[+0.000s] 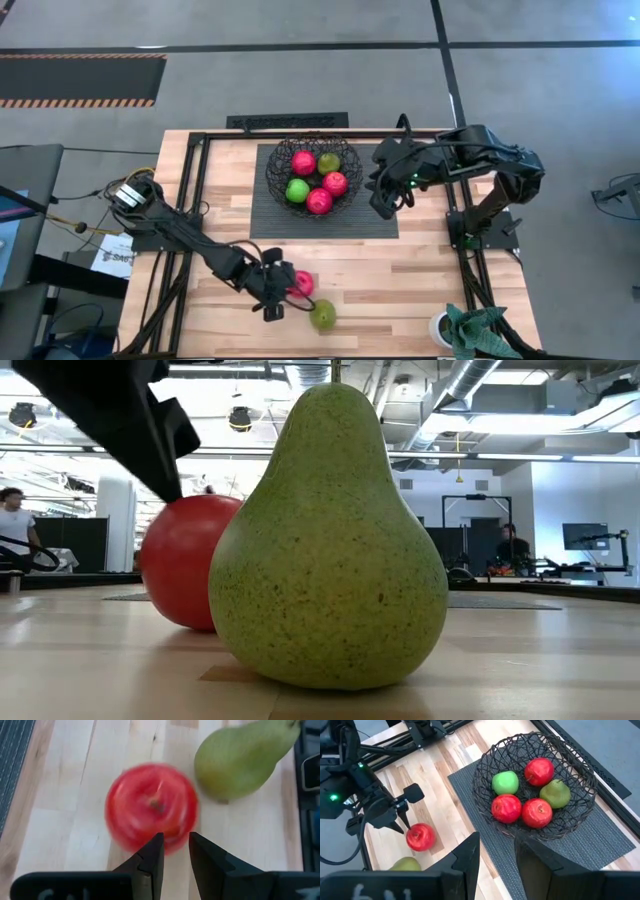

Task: Build produce basket
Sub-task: Put the red apple into the black basket

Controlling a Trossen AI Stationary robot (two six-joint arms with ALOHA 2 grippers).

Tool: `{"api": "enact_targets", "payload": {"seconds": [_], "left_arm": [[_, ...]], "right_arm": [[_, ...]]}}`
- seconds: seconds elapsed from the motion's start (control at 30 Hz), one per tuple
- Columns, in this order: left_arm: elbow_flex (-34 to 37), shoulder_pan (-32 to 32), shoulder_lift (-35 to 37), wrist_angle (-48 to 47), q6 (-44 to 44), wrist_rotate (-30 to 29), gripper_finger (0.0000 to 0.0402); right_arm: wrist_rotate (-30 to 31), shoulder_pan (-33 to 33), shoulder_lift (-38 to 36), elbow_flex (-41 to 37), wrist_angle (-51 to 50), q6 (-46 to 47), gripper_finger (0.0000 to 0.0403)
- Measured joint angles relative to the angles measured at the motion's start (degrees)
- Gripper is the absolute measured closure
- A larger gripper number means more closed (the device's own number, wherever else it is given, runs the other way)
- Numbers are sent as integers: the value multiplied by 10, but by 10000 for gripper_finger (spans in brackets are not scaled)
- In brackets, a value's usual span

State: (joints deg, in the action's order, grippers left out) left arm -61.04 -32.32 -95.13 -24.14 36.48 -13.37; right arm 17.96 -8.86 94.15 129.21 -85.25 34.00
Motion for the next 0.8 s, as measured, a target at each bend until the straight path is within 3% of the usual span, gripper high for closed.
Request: {"api": "enact_targets", "payload": {"seconds": [0.8], "left_arm": [[-18, 0, 0, -5, -18, -8, 324]], "right_arm": [[0, 0, -1, 0, 0, -10, 262]]}}
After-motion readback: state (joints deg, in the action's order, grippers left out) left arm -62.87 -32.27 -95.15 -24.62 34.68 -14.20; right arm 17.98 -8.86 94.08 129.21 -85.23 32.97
